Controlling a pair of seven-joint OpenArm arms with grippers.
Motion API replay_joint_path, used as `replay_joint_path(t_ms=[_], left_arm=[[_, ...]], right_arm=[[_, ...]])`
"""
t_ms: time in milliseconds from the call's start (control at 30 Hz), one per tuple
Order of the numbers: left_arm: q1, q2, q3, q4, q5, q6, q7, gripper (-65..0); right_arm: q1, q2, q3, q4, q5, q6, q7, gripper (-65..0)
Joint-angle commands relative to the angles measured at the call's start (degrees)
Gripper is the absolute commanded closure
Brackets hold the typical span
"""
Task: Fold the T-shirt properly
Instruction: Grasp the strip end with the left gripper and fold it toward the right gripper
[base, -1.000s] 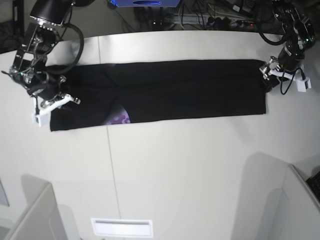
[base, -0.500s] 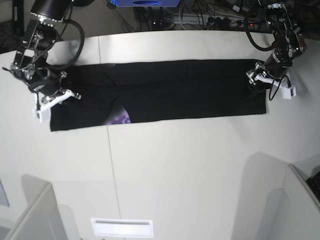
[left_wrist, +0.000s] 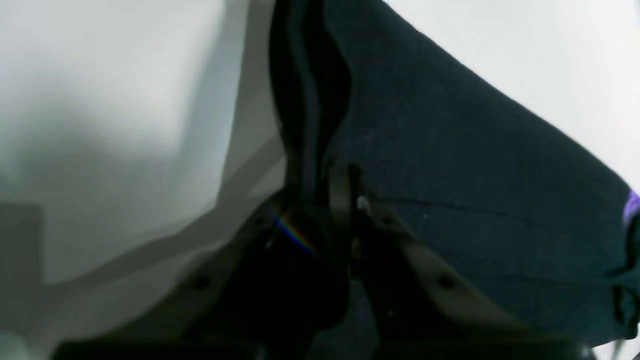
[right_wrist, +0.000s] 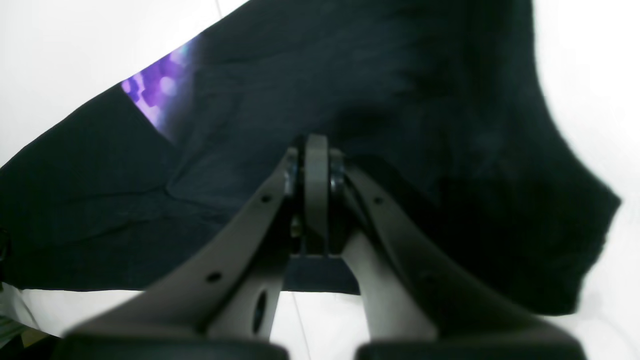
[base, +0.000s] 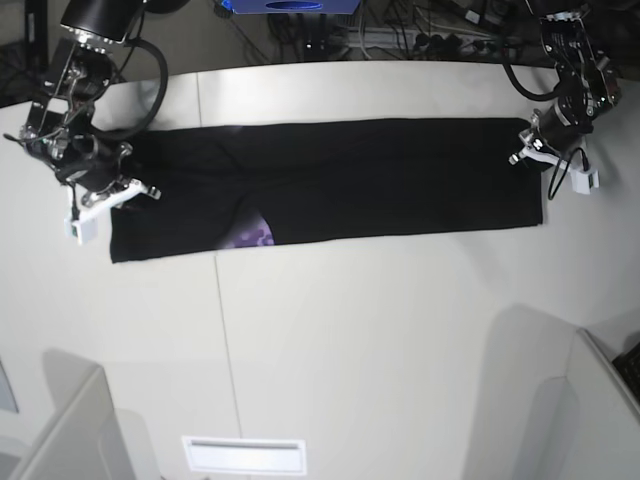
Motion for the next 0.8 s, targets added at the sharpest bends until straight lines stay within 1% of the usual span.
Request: replay_joint_path(t_ms=[0,100,167,300,367,400,533,667,767], left_arm=[[0.11,-1.33,-1.88,0.47,0.93,0.94,-0.16,0.0],[-0.95,-1.42,-5.57,0.47,1.63,0.94,-0.16,0.0],[-1.3,-2.12,-7.16,1.35,4.36,0.94,-0.16,0.0],[-0.86,-2.3,-7.16,6.28,8.49,0.85,-0.16,0.0],[0.54,-2.21,-7.07,9.53,10.33,0.85,-0.16,0.0],[1.07,-1.95,-7.07,11.2,11.12,0.85,-0.16,0.0],[3.09,1.48,-6.98,17.53,13.67,0.85,-0.07,0.0],[4.68,2.45,-1.79,22.71,17.01,0.85,-0.07,0.0],[5.64,3.94,1.81,24.74,18.25,0.94,-0.07,0.0]], right_arm=[[0.62,0.76,0.28,1.14,0.7,0.03,0.92,0.0],[0.62,0.67,0.37,1.05,0.79,0.03,0.92,0.0],[0.62,0.67,0.37,0.97,0.79,0.03,0.92,0.0],[0.62,0.58,0.46,1.05,0.79,0.12,1.01,0.0],[0.62,-0.21,0.55,1.05,0.79,0.12,1.09,0.0],[0.62,-0.56,0.81,1.05,0.79,0.12,1.09,0.0],[0.8,-2.14,3.89,0.79,0.79,0.12,1.09,0.0],[0.89,-2.23,4.24,0.79,0.79,0.12,1.09,0.0],[0.98,-2.14,4.24,0.79,0.79,0.12,1.09,0.0]])
